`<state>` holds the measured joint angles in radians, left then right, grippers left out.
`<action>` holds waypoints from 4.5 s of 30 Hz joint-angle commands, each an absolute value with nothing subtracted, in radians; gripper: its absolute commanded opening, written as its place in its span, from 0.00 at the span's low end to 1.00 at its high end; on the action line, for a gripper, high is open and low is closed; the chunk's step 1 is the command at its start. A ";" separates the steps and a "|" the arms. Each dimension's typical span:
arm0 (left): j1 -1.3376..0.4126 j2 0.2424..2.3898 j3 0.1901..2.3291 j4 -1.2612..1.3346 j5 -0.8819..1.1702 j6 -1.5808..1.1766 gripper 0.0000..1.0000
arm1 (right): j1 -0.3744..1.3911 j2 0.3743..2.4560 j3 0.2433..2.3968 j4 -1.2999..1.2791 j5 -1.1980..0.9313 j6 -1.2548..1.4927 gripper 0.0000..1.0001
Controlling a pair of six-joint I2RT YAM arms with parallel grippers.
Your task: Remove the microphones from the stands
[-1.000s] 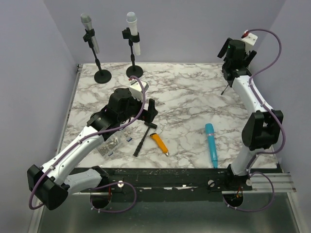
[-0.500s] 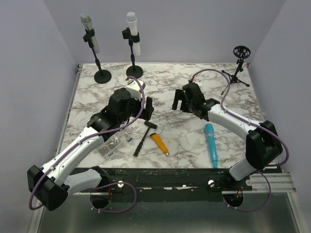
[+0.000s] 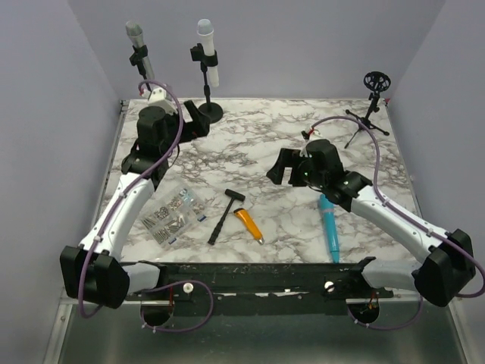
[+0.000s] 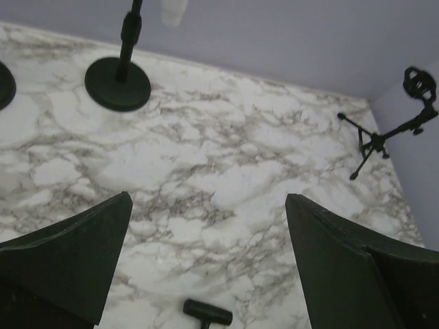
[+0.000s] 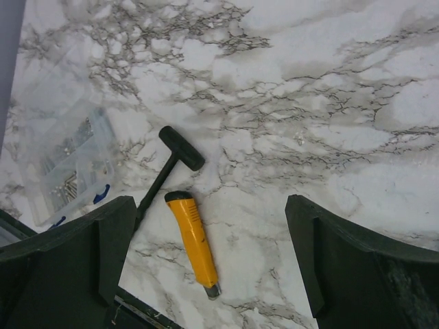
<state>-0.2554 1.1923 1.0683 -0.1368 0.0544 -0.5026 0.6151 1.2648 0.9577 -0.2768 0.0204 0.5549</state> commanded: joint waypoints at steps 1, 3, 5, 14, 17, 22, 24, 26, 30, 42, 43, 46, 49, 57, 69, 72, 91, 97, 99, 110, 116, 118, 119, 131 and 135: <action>-0.181 1.329 1.233 0.059 0.143 -0.589 0.99 | 0.615 1.180 0.936 -0.249 -0.035 0.505 1.00; -0.154 1.400 1.302 0.104 0.178 -0.597 0.98 | 0.615 1.141 0.926 -0.239 -0.039 0.498 1.00; -0.139 1.477 1.385 0.137 0.209 -0.582 0.98 | 0.615 1.114 0.910 -0.223 -0.063 0.488 1.00; -0.137 1.811 1.799 0.159 0.230 -0.391 0.99 | 0.614 1.104 0.875 -0.202 -0.091 0.448 1.00; -0.137 1.885 1.865 0.213 0.188 -0.341 0.98 | 0.614 1.113 0.859 -0.199 -0.049 0.431 1.00; -0.139 2.018 2.004 0.249 0.156 -0.298 0.99 | 0.614 1.144 0.868 -0.210 -0.006 0.405 1.00; -0.143 2.077 2.070 0.258 0.146 -0.301 0.99 | 0.615 1.156 0.875 -0.216 0.031 0.396 1.00; -0.146 2.138 2.135 0.272 0.116 -0.327 0.99 | 0.614 1.166 0.876 -0.217 0.054 0.391 1.00; -0.156 2.257 2.263 0.310 0.082 -0.351 0.98 | 0.614 1.187 0.878 -0.214 0.079 0.381 1.00; -0.202 2.372 2.329 0.455 0.008 -0.298 0.77 | 0.614 1.227 0.893 -0.230 0.179 0.355 1.00; -0.202 2.373 2.327 0.454 0.010 -0.296 0.73 | 0.614 1.227 0.894 -0.234 0.185 0.353 1.00; -0.206 2.359 2.305 0.456 0.015 -0.293 0.63 | 0.614 1.226 0.896 -0.236 0.182 0.354 1.00; -0.207 2.326 2.283 0.432 0.017 -0.287 0.43 | 0.614 1.228 0.901 -0.234 0.166 0.357 1.00; -0.221 2.204 2.188 0.348 0.042 -0.295 0.13 | 0.613 1.186 0.898 -0.259 0.158 0.364 1.00; -0.337 1.936 1.909 0.213 0.070 -0.366 0.00 | 0.613 1.112 0.860 -0.263 0.016 0.401 1.00; -0.391 1.856 1.786 0.211 0.072 -0.377 0.00 | 0.614 1.100 0.844 -0.237 -0.038 0.411 1.00; -0.792 1.668 1.644 -0.125 -0.309 -0.562 0.00 | 0.613 0.993 0.834 -0.294 0.149 0.422 1.00; -0.792 1.659 1.677 -0.209 -0.197 -0.565 0.67 | 0.613 0.960 0.834 -0.311 0.202 0.431 1.00; -0.792 1.638 1.667 -0.214 -0.166 -0.561 0.78 | 0.614 0.957 0.848 -0.319 0.218 0.427 1.00; -0.724 1.411 1.505 -0.224 0.106 -0.512 0.99 | 0.614 1.033 1.082 -0.454 0.164 0.389 1.00; -0.579 1.273 1.404 -0.268 0.246 -0.453 0.99 | 0.617 1.133 1.252 -0.536 0.246 0.457 1.00; -0.553 1.235 1.393 -0.292 0.242 -0.427 0.99 | 0.623 1.152 1.287 -0.541 0.291 0.480 1.00; -0.547 1.214 1.388 -0.302 0.241 -0.412 0.99 | 0.629 1.165 1.309 -0.544 0.307 0.481 1.00; -0.546 1.049 1.235 -0.277 0.088 -0.248 0.99 | 0.784 1.465 1.660 -0.579 0.757 0.404 0.97; -0.546 1.033 1.221 -0.262 0.071 -0.232 0.99 | 0.789 1.521 1.669 -0.445 0.811 0.275 0.97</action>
